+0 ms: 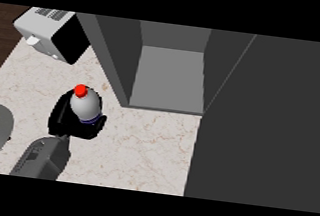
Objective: Pick up the bottled water, place it into the cabinet and close the cabinet
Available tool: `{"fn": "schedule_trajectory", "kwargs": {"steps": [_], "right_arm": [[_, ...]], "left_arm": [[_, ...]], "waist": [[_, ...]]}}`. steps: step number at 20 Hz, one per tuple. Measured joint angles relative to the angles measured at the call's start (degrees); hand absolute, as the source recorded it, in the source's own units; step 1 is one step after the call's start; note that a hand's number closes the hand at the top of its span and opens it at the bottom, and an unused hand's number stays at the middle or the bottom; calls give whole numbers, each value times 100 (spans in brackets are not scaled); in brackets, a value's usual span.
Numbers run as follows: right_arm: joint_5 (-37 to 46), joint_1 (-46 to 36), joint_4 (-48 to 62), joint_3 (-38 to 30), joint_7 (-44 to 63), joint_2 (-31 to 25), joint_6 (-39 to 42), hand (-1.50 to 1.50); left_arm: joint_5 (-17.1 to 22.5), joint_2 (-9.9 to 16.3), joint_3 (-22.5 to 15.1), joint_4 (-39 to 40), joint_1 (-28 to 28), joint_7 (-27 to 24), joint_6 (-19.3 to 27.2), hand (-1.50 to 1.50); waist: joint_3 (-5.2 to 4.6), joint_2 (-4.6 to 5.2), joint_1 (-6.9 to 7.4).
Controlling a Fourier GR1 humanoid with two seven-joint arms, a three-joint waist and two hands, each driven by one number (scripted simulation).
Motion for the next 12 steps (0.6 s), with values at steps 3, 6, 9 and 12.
{"fn": "schedule_trajectory", "kwargs": {"steps": [3, 6, 9, 12], "right_arm": [[-39, -10, 5, -14, 9, -50, 13, -150], [-87, -23, -6, -54, 50, -118, -60, -150], [-132, -65, 17, -110, 35, -182, -51, -150], [-161, -9, 34, -64, -52, -144, 22, -150]], "left_arm": [[-77, -255, -208, -408, -88, 340, 422, 150], [-97, -359, -499, -742, -117, 625, 893, 150], [14, -310, -781, -972, -43, 819, 1475, 150], [82, -240, -1033, -1125, -4, 946, 2050, 150]], "waist": [[-1, 1, 5], [-5, 7, 4], [-9, 14, 2], [-11, 13, -27]]}}
